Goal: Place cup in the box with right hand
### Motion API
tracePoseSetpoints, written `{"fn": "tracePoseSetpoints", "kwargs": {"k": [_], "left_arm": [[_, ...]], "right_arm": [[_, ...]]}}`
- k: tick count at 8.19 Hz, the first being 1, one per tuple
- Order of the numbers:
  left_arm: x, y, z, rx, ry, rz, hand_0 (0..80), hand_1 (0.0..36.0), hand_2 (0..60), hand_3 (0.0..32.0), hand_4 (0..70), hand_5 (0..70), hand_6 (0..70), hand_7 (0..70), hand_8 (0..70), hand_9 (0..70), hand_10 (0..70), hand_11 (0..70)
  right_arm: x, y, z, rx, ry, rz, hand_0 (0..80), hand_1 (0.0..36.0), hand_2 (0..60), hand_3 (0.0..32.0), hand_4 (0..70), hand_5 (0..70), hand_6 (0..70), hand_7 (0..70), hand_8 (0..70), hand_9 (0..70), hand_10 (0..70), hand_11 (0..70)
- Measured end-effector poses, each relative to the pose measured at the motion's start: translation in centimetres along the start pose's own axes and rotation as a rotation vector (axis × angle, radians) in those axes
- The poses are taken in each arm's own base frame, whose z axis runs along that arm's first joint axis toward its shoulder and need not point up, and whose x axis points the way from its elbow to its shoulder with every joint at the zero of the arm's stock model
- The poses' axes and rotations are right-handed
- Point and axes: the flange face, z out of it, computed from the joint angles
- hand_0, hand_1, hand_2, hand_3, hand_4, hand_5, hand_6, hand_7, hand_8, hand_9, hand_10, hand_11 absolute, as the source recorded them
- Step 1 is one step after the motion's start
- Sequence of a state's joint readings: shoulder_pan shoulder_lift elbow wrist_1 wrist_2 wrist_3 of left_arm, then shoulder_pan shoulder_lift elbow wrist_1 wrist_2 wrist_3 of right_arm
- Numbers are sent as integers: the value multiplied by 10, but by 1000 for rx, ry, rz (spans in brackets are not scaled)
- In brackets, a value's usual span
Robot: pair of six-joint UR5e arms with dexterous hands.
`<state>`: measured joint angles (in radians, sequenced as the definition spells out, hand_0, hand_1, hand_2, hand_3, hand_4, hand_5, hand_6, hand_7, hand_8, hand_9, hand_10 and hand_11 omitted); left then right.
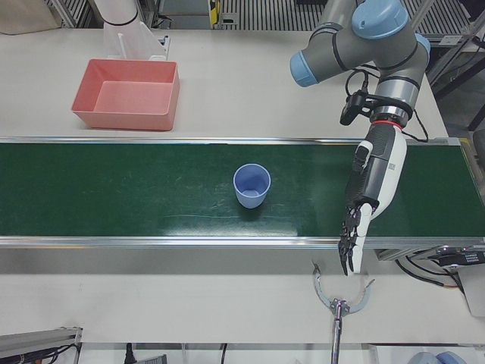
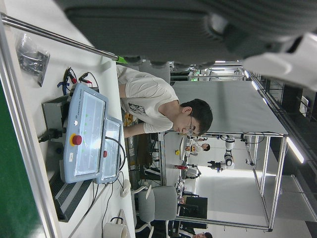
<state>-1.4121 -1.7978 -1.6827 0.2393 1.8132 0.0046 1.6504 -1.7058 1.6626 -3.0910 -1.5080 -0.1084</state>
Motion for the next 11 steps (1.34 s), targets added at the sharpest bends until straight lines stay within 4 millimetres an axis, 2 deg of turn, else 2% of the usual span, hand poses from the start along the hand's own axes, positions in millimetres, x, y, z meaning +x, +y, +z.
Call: {"fn": "tracePoseSetpoints", "kwargs": {"k": [6,7,8,9,10,11], "left_arm": [[0,0,0,0,-1,0,0,0,0,0,0,0,0,0,0,0,0,0],[0,0,0,1,-1,0,0,0,0,0,0,0,0,0,0,0,0,0],[0,-1,0,1,-1,0,0,0,0,0,0,0,0,0,0,0,0,0],[0,-1,0,1,-1,0,0,0,0,0,0,0,0,0,0,0,0,0],[0,-1,0,1,-1,0,0,0,0,0,0,0,0,0,0,0,0,0],[0,-1,0,1,-1,0,0,0,0,0,0,0,0,0,0,0,0,0]], "right_arm": [[9,2,3,-1,22,-6,500,0,0,0,591,23,166,700,136,313,29,44],[14,4,6,-5,32,-10,500,0,0,0,652,20,175,700,140,328,29,42],[20,10,14,-13,39,-13,500,1,0,0,684,19,184,700,143,340,29,41],[33,20,24,-8,41,-13,505,11,0,0,643,21,174,700,133,317,21,32],[49,37,30,7,37,-16,504,11,0,0,621,22,169,700,132,311,22,33],[69,60,39,9,39,-20,507,11,0,0,639,22,173,700,130,312,25,38]]}}
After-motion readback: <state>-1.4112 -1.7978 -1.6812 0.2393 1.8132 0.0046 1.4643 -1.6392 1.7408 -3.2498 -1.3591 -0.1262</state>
